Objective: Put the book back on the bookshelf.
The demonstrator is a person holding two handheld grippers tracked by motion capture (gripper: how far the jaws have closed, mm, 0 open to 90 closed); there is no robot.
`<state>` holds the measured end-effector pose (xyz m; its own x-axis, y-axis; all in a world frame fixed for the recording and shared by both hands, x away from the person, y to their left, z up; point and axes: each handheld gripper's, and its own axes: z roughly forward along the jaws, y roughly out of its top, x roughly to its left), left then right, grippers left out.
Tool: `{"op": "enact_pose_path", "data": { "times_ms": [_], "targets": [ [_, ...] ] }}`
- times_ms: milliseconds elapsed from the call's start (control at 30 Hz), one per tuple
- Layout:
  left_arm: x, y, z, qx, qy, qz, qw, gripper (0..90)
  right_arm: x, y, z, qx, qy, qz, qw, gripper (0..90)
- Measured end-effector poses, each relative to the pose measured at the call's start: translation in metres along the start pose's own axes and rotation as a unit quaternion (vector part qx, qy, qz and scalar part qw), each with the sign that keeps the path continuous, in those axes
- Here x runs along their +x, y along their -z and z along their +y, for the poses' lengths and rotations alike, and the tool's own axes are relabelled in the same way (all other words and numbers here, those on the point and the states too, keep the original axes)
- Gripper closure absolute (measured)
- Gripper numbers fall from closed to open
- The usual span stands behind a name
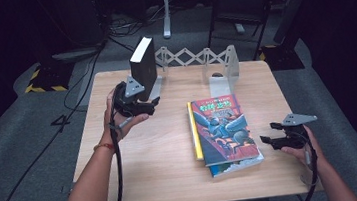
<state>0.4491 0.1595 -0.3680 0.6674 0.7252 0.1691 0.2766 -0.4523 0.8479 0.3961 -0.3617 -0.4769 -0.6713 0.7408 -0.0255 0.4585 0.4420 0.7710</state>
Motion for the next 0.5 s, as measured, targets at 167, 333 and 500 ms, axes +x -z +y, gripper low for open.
{"op": "enact_pose_path", "data": {
  "times_ms": [167, 333, 500],
  "targets": [
    [-0.022, -0.006, -0.024, 0.023, -0.005, -0.035, 0.9991, 17.1, 0.002, 0.007, 0.006, -0.014, 0.002, -0.001, 0.9999, 25.7],
    [-0.043, -0.016, -0.049, 0.057, -0.017, -0.057, 0.9966, 17.6, 0.007, 0.013, 0.015, -0.032, 0.009, 0.0, 0.9994, 25.6],
    [-0.06, -0.023, -0.073, 0.086, -0.018, -0.085, 0.9925, 18.3, 0.016, 0.019, 0.023, -0.04, 0.035, -0.008, 0.9986, 25.7]
  ]
}}
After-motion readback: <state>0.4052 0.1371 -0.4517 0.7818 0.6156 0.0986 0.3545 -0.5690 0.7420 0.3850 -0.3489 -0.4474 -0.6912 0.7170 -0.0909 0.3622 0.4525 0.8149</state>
